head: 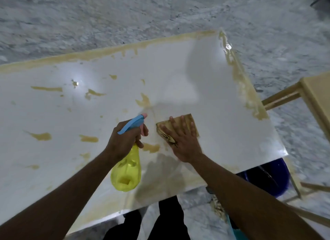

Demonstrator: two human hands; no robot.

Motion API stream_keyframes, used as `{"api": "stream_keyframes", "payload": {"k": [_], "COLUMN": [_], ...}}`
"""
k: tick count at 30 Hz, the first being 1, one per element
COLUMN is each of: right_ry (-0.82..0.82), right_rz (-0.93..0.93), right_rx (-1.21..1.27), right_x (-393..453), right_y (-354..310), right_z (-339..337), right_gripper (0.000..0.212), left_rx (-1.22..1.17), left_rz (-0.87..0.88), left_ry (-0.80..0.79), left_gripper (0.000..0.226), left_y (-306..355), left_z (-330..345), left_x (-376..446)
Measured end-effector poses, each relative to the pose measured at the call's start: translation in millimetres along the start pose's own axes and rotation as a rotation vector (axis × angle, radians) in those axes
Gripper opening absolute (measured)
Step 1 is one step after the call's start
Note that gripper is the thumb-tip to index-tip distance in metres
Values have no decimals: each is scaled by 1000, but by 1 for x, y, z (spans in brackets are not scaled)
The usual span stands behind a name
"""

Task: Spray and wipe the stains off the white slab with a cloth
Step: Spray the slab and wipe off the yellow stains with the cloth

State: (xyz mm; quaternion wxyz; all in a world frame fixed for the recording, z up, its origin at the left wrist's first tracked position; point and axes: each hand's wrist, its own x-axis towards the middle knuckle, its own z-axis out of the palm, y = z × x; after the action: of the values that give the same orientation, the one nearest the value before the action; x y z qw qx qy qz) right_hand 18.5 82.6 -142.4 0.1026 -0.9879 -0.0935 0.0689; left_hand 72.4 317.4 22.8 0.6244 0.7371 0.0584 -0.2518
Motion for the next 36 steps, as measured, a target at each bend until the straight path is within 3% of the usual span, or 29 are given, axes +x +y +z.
{"api": "stream_keyframes", "payload": {"k": [3, 6, 10, 12, 14, 17, 20, 23, 27, 36], "right_ry": [-14, -83, -243, -336, -388, -206, -48, -65, -97, -283], "right_rz": [6, -1, -8, 95, 336, 688, 784, 792, 765, 716], "right_rx": [-14, -25, 45, 272, 699, 1107, 1621, 1922, 2036, 2009], "right_x": [-46, -89, -132, -137, -124, -95, -69, -40, -3, 72], "right_y": [-7, -12, -8, -8, -13, -15, -15, -29, -50, -74], "right_z": [1, 0, -7, -23, -55, -104, -126, -138, -141, -138], "right_gripper": [60, 61, 61, 62, 51, 47, 39, 52, 54, 59], "left_rx": [20, -5, -24, -7, 12, 22, 18, 38, 45, -2], "left_rz": [-35, -56, -72, -68, -57, -51, -32, -22, -33, -6], "left_ry": [-27, -60, -110, -133, -156, -177, -163, -116, -17, 162], "left_gripper": [37, 24, 27, 28, 25, 26, 25, 28, 31, 40], "left_y": [-15, -28, -37, -41, -46, -52, -49, -37, -28, -5], "left_z": [5, 11, 15, 13, 10, 6, 5, 2, -9, -41], "left_x": [-22, -43, -69, -79, -85, -87, -85, -78, -66, -38]}}
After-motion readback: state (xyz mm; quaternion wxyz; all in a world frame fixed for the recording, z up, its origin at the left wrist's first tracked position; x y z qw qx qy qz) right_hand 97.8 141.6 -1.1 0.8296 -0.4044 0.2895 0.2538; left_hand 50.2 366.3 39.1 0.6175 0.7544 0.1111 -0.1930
